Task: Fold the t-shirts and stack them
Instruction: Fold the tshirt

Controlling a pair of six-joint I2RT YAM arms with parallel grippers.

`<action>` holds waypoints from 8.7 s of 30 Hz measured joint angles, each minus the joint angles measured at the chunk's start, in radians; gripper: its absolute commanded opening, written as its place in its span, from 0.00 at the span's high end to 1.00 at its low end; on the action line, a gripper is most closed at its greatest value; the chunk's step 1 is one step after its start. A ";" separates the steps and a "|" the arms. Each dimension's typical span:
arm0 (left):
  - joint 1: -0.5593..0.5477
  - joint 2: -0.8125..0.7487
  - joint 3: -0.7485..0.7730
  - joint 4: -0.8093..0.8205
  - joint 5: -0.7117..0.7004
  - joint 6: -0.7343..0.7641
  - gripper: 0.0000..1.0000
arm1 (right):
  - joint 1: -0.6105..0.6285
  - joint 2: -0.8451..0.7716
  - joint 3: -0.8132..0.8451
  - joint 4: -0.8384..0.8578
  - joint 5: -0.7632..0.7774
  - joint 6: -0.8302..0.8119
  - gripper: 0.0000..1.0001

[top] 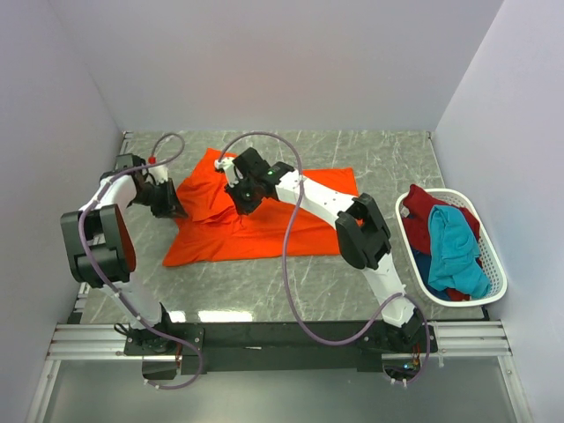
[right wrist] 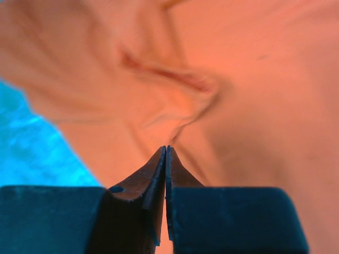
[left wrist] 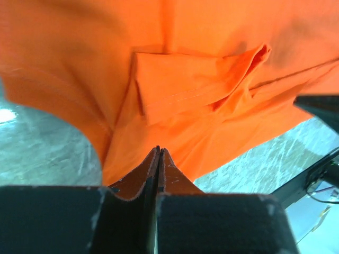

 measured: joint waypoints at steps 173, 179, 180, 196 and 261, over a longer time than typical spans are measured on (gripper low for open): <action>-0.093 0.618 0.806 0.017 -0.060 -0.019 0.42 | -0.772 0.261 0.299 -0.421 -0.102 -0.422 0.55; -0.093 0.640 0.812 0.005 -0.060 -0.019 0.42 | -0.759 0.262 0.304 -0.421 -0.085 -0.436 0.61; -0.093 0.642 0.814 0.005 -0.060 -0.019 0.42 | -0.755 0.262 0.304 -0.421 -0.083 -0.443 0.64; -0.150 0.726 0.933 0.021 -0.133 -0.001 0.45 | -0.739 0.261 0.291 -0.417 -0.082 -0.482 1.00; -0.061 -0.096 0.024 0.143 -0.032 0.324 1.00 | -0.753 -0.213 -0.293 -0.448 -0.224 -0.646 1.00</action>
